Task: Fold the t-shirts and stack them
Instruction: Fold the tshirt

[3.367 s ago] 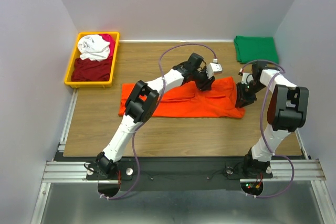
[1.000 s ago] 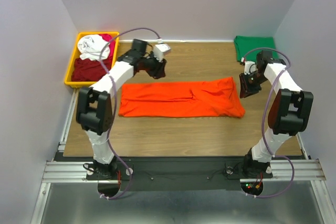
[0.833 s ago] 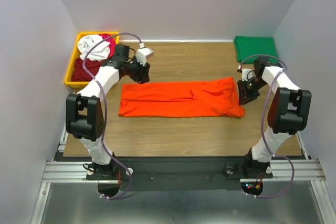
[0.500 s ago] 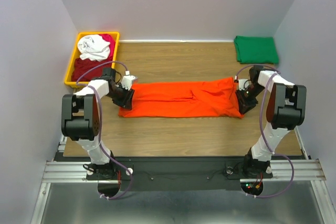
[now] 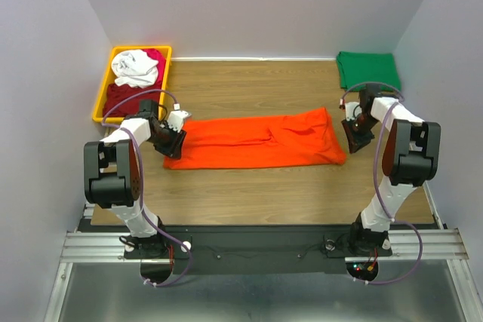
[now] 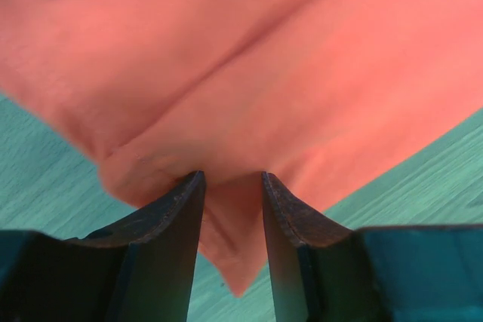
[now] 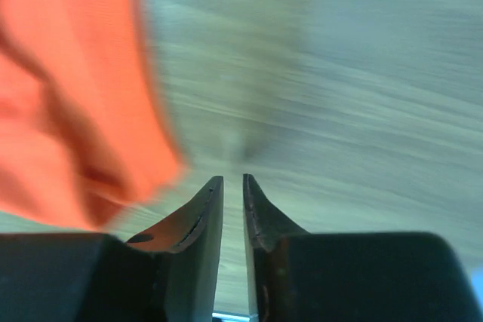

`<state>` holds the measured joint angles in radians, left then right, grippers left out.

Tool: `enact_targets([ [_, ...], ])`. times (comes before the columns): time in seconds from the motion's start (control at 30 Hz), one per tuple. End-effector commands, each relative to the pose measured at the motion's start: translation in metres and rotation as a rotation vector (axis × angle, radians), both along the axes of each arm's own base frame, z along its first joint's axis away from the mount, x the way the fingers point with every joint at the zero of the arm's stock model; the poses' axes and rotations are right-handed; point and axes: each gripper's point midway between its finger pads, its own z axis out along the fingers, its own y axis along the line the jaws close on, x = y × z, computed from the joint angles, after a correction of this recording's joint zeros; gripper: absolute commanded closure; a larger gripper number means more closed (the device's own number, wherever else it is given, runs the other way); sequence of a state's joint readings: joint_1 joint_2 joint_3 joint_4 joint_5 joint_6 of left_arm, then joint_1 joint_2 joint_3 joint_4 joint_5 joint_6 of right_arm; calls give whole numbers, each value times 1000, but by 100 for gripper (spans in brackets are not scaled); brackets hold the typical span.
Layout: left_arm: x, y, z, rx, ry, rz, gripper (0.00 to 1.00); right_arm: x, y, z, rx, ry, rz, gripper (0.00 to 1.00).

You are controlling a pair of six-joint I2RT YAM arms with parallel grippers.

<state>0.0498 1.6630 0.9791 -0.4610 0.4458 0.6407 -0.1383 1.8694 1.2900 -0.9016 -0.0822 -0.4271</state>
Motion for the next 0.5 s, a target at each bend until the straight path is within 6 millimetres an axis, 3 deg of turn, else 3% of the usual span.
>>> enact_targets([
  [0.0,-6,15,20,46,-6,-21,51,37,6,67,41,-237,6,76],
  [0.07,-6,11,32,25,-17,-33,51,27,19,76,114,-207,12,73],
  [0.17,-4,11,41,24,-39,-28,50,11,38,71,216,-132,14,71],
  [0.33,-10,12,32,38,-28,-31,50,-3,69,58,391,-21,-15,69],
  [0.47,-16,16,24,57,-18,-31,50,-13,81,45,424,52,-20,67],
])
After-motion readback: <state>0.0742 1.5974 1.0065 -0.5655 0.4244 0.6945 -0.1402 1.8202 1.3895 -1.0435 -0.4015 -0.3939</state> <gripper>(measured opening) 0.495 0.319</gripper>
